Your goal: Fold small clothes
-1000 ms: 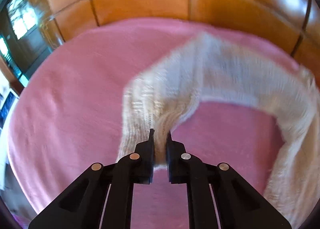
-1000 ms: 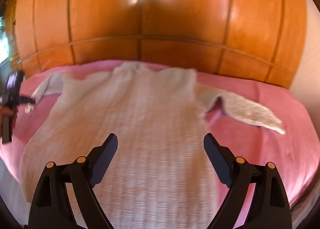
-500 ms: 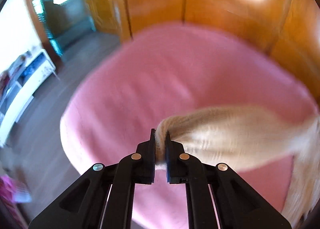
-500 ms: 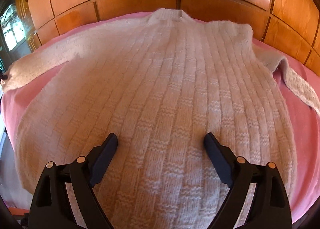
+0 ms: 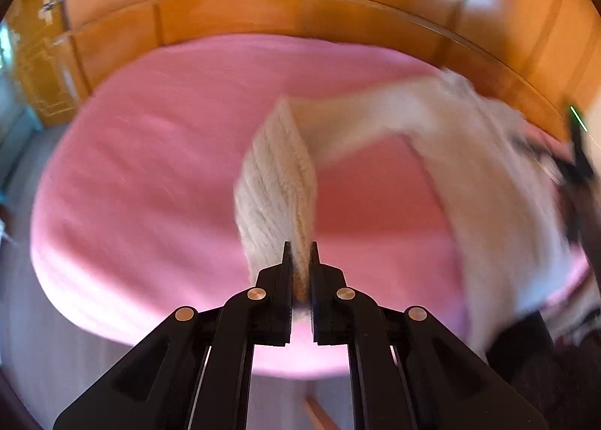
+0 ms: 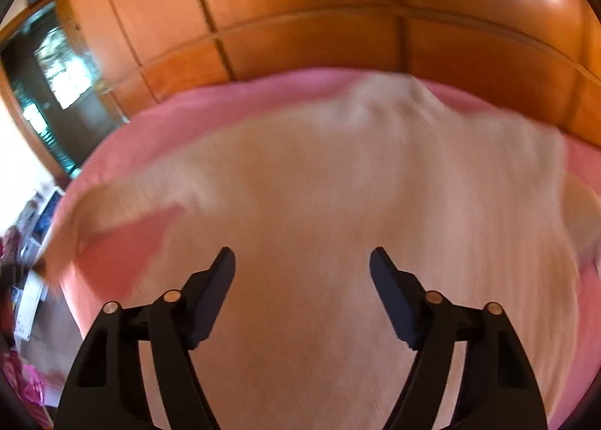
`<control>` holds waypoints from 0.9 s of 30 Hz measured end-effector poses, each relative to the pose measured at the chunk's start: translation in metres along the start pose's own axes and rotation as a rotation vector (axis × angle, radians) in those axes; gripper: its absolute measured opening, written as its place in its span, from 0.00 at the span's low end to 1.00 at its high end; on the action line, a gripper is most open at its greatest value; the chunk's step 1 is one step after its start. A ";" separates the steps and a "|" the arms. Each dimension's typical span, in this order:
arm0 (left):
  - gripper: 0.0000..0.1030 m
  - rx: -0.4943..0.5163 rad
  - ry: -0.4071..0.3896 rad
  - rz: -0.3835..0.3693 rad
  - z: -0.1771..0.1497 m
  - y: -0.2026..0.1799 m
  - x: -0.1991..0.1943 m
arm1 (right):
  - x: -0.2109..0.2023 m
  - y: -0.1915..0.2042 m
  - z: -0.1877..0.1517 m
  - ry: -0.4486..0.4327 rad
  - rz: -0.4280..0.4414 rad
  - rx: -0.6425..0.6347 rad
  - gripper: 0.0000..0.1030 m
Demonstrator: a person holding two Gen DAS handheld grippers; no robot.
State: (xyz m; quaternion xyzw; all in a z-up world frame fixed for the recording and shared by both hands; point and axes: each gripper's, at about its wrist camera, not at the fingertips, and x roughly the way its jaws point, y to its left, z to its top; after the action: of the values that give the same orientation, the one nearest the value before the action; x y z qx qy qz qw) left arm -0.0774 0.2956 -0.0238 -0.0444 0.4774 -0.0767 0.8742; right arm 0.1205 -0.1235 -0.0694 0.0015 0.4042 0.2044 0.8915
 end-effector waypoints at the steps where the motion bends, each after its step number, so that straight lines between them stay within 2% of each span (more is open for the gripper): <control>1: 0.06 0.007 0.015 -0.032 -0.010 -0.006 0.000 | 0.011 0.011 0.019 -0.002 0.017 -0.031 0.69; 6: 0.06 0.036 0.120 -0.085 -0.059 -0.046 0.015 | 0.059 0.067 0.082 0.007 0.053 -0.141 0.64; 11: 0.06 -0.024 0.165 -0.141 -0.070 -0.042 0.031 | 0.116 0.099 0.125 0.099 0.068 -0.192 0.63; 14: 0.06 -0.033 0.189 -0.152 -0.075 -0.040 0.037 | 0.148 0.108 0.122 0.205 0.061 -0.249 0.62; 18: 0.06 -0.047 0.218 -0.162 -0.094 -0.050 0.039 | 0.195 0.111 0.102 0.380 -0.025 -0.349 0.64; 20: 0.06 -0.076 0.225 -0.157 -0.099 -0.046 0.042 | 0.192 0.110 0.091 0.373 -0.028 -0.385 0.64; 21: 0.06 -0.092 0.223 -0.155 -0.101 -0.044 0.044 | 0.189 0.109 0.087 0.367 -0.023 -0.394 0.58; 22: 0.06 -0.116 0.217 -0.154 -0.101 -0.040 0.042 | 0.184 0.107 0.084 0.358 -0.019 -0.400 0.40; 24: 0.06 -0.136 0.194 -0.150 -0.097 -0.033 0.037 | 0.176 0.103 0.077 0.336 -0.002 -0.402 0.13; 25: 0.06 -0.139 0.173 -0.139 -0.093 -0.029 0.033 | 0.173 0.101 0.076 0.331 0.004 -0.397 0.06; 27: 0.06 -0.158 0.125 -0.116 -0.082 -0.018 0.023 | 0.167 0.098 0.076 0.307 0.013 -0.388 0.05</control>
State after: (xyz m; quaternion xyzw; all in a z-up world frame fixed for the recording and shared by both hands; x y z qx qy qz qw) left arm -0.1358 0.2733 -0.0840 -0.1356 0.5320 -0.0919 0.8307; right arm 0.2380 0.0396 -0.1217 -0.1983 0.4879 0.2817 0.8021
